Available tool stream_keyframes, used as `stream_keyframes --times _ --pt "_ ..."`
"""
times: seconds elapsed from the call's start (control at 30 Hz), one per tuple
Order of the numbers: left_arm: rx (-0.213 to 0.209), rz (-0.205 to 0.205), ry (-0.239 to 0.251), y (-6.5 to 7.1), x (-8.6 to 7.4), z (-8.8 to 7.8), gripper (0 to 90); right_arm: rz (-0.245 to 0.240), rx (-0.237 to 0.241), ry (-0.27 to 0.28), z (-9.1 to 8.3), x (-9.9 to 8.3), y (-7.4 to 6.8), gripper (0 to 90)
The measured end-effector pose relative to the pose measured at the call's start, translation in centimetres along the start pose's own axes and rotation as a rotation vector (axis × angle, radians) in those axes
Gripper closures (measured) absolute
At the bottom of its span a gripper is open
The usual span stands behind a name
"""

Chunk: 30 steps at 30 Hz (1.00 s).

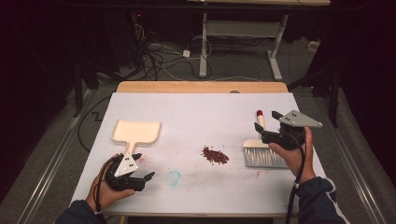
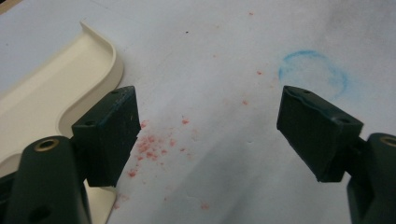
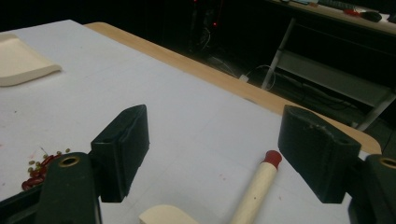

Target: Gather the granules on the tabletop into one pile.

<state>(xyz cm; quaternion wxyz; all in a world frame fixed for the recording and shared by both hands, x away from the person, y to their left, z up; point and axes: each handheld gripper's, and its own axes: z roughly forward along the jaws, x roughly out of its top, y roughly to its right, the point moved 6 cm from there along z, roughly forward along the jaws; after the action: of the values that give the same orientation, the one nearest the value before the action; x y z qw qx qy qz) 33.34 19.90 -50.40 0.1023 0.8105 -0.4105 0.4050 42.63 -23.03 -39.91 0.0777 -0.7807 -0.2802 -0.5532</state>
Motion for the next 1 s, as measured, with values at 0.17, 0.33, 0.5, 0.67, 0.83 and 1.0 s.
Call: stream_keyframes --times 0.17,0.33,0.5,0.67,0.83,1.0 --pt "0.0 0.003 -0.002 0.0 0.0 0.0 20.4 -0.046 0.006 0.012 -0.6 0.0 -1.0 23.4" --pt "-0.001 0.004 -0.001 0.1 0.0 0.0 20.4 -0.072 0.004 0.028 -1.3 -0.1 -1.9 23.3" --pt "-0.001 0.006 0.0 0.1 0.0 0.0 20.2 -0.088 0.022 0.039 -2.0 -0.4 -2.6 23.0" --pt "-0.001 0.006 -0.002 0.1 0.0 0.0 20.2 -0.114 0.025 0.042 -2.7 -0.9 -3.0 22.8" --pt "0.002 0.008 -0.005 0.1 0.0 0.0 20.1 -0.133 0.025 0.041 -3.2 -1.6 -3.2 22.2" --pt "0.003 0.009 -0.007 0.1 0.0 0.1 20.1 -0.141 0.03 0.045 -3.7 -2.5 -3.2 22.2"
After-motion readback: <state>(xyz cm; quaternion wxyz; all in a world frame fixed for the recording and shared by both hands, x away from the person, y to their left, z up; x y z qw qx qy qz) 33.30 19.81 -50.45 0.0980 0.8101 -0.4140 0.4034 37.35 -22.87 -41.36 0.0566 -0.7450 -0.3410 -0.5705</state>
